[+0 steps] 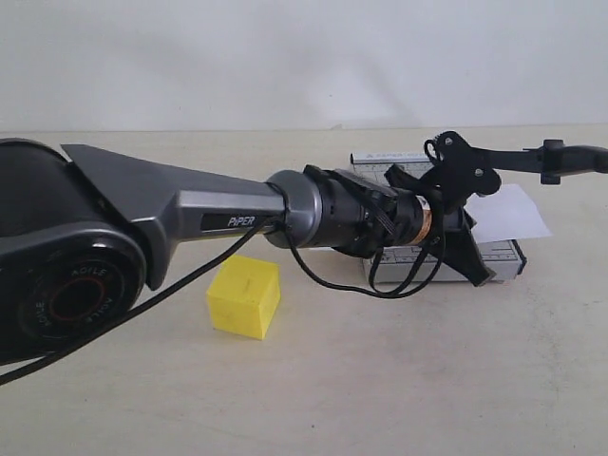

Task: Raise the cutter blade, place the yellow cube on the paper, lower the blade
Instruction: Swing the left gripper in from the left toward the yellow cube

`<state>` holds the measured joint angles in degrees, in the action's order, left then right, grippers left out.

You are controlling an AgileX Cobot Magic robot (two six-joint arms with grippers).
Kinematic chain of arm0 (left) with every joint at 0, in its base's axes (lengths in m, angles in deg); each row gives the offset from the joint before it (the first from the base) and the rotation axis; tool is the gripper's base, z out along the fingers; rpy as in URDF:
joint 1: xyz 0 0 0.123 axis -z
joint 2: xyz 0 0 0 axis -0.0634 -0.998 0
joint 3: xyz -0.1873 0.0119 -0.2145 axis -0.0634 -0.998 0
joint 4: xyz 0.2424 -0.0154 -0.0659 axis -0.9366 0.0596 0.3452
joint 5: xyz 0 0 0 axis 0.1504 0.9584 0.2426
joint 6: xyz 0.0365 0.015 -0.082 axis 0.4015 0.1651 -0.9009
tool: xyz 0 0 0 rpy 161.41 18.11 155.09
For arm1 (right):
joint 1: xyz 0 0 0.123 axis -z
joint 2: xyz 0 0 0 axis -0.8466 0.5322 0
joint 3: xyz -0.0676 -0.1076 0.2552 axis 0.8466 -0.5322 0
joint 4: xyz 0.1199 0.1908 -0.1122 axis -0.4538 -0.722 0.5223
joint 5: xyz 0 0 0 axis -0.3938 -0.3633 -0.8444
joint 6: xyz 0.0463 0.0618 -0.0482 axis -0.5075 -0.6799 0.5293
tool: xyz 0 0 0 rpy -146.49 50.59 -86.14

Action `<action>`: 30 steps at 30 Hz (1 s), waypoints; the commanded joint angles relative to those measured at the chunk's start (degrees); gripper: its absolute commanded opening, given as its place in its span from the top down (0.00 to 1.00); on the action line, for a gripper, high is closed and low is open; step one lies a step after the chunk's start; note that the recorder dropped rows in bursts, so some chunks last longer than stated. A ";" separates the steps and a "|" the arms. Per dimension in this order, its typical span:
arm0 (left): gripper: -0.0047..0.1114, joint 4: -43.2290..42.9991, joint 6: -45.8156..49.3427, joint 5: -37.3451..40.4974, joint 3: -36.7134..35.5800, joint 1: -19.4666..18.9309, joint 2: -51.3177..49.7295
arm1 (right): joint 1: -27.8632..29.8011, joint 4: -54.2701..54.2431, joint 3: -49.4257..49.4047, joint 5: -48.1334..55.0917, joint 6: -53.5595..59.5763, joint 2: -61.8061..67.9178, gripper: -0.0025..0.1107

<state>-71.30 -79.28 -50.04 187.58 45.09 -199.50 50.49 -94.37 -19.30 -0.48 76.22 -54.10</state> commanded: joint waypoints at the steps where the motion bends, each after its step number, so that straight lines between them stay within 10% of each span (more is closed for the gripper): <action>1: 0.92 -0.11 1.94 0.03 0.35 0.48 -1.27 | 0.15 0.12 0.04 -0.37 0.12 -0.39 0.98; 13: 0.90 -0.11 3.17 -1.54 3.41 0.48 -0.06 | 0.15 -0.75 0.04 -0.48 0.12 -0.39 0.98; 23: 0.57 -0.01 1.21 2.67 4.04 0.48 4.56 | 0.15 -0.75 0.04 -0.48 0.12 -0.39 0.98; 30: 0.63 0.44 -0.87 6.79 -4.82 0.48 15.41 | 0.15 -0.75 0.04 -0.48 0.12 -0.39 0.98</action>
<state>-71.41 -79.18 -45.31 186.86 45.09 -188.99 50.49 -94.93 -19.30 -0.48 76.22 -54.10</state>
